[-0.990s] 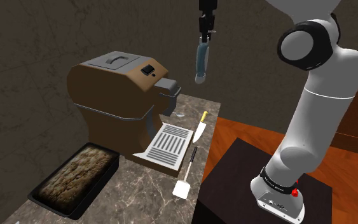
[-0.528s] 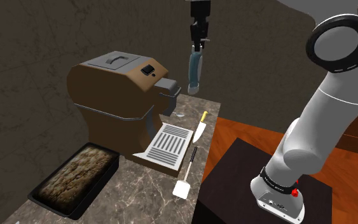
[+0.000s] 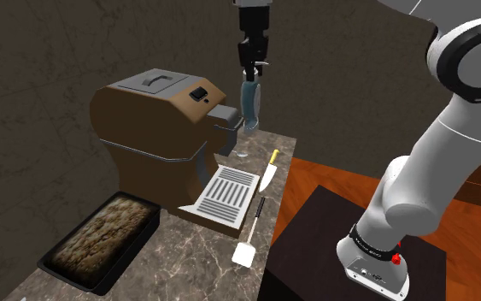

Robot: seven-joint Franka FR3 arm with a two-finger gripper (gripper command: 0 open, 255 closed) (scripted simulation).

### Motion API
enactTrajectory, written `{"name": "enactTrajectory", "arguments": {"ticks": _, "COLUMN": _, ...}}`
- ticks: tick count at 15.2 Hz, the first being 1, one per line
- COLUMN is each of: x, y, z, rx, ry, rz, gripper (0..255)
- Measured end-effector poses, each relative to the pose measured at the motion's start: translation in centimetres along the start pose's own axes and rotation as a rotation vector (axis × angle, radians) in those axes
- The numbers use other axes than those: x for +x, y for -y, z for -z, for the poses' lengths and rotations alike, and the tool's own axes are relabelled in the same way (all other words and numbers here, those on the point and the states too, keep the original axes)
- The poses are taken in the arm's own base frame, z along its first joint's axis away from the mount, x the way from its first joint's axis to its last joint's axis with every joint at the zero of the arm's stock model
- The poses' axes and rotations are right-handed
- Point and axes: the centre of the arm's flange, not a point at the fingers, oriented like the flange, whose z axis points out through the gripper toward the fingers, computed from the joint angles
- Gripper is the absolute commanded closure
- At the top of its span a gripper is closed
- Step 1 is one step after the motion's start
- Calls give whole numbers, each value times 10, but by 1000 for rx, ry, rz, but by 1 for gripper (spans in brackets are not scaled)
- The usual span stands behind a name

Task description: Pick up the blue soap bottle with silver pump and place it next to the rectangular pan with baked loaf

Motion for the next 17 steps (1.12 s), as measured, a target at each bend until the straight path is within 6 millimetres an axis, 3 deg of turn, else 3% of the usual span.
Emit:
{"name": "enactTrajectory", "arguments": {"ticks": 2, "x": -7, "y": 15, "z": -9, "rx": -54, "ry": 0, "rz": -14, "gripper": 255}}
{"name": "enactTrajectory", "arguments": {"ticks": 6, "x": -3, "y": 81, "z": -19, "rx": 9, "ry": 11, "rz": 10, "gripper": 255}}
{"name": "enactTrajectory", "arguments": {"ticks": 17, "x": -4, "y": 222, "z": -49, "rx": 14, "ry": 13, "rz": 12, "gripper": 255}}
